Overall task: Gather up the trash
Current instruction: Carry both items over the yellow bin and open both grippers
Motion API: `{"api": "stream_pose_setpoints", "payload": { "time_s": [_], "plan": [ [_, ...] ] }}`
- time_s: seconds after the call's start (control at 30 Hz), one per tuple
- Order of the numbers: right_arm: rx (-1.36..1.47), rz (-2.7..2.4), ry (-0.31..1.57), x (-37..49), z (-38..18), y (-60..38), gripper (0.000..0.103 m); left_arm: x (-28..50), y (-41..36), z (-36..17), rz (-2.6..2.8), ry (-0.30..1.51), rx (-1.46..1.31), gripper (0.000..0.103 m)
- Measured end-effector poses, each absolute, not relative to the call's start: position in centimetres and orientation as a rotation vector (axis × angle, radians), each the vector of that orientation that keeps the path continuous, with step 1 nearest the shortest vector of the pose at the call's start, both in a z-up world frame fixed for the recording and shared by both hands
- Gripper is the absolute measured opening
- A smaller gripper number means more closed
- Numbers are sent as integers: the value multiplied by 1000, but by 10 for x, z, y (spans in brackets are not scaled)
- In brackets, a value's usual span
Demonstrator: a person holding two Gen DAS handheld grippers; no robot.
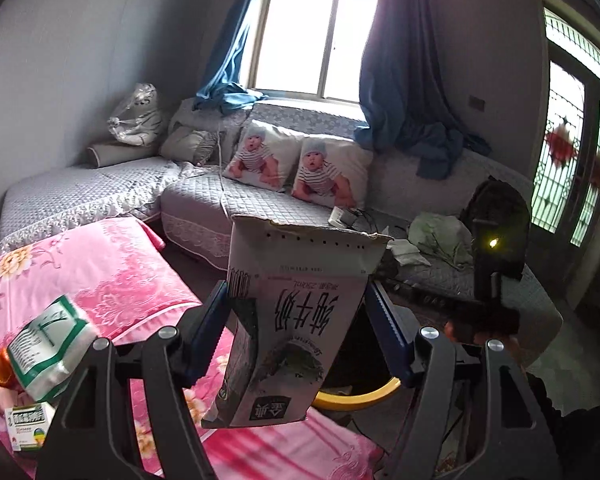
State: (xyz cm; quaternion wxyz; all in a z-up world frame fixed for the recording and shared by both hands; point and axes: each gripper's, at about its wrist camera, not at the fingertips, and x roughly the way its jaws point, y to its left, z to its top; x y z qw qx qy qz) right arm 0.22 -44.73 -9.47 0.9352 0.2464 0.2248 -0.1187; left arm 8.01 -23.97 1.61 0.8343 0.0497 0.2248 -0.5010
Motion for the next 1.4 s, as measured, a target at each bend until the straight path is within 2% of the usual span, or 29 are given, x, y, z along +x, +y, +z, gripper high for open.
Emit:
{"api": "stream_pose_setpoints", "payload": {
  "time_s": [0.43, 0.53, 0.6, 0.93, 1.0, 1.07, 1.13, 1.4],
  "plan": [
    [527, -313, 611, 2, -150, -471, 29, 106, -326, 11, -1124, 517, 39, 65],
    [532, -319, 613, -3, -152, -476, 42, 113, -343, 7, -1113, 541, 20, 65],
    [536, -339, 603, -9, -152, -478, 61, 119, -357, 0, -1097, 572, 2, 65],
    [640, -481, 465, -73, -139, -516, 67, 129, -401, -46, -1082, 672, 39, 65],
    [649, -502, 443, -84, -137, -521, 68, 128, -406, -58, -1085, 700, 53, 67],
    [652, -518, 429, -92, -133, -524, 69, 130, -405, -68, -1075, 724, 39, 82],
    [651, -533, 420, -98, -129, -525, 69, 133, -401, -72, -1069, 732, 17, 87],
    [652, -473, 407, -87, -119, -514, 74, 161, -350, -51, -1096, 755, -197, 91]
  ]
}}
